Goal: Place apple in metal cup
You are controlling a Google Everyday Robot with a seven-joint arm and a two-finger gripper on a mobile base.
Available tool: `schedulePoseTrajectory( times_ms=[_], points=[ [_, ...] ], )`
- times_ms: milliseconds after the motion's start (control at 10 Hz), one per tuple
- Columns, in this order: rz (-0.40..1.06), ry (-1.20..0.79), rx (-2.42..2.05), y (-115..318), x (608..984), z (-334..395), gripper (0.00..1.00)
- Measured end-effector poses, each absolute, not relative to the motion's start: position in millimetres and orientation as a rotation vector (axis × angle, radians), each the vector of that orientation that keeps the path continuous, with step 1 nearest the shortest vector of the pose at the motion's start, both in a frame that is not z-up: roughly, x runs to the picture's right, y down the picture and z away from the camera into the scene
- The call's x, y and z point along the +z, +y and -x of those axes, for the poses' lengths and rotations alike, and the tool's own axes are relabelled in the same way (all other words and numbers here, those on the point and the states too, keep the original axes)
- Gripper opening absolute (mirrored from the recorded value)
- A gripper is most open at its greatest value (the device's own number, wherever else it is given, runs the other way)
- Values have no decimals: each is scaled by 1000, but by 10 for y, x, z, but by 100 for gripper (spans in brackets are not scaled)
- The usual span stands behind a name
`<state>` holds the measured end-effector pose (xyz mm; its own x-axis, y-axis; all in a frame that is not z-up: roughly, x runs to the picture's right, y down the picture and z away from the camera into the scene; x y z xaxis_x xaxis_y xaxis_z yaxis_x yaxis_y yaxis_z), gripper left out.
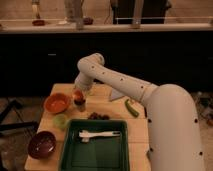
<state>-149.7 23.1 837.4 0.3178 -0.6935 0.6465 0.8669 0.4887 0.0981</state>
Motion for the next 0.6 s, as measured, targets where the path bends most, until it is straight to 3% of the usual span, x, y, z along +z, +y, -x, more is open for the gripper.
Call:
schedulePoseTrajectory(
  times_ms=[600],
  points=[
    [289,-690,-1044,231,8374,1497,2]
  ],
)
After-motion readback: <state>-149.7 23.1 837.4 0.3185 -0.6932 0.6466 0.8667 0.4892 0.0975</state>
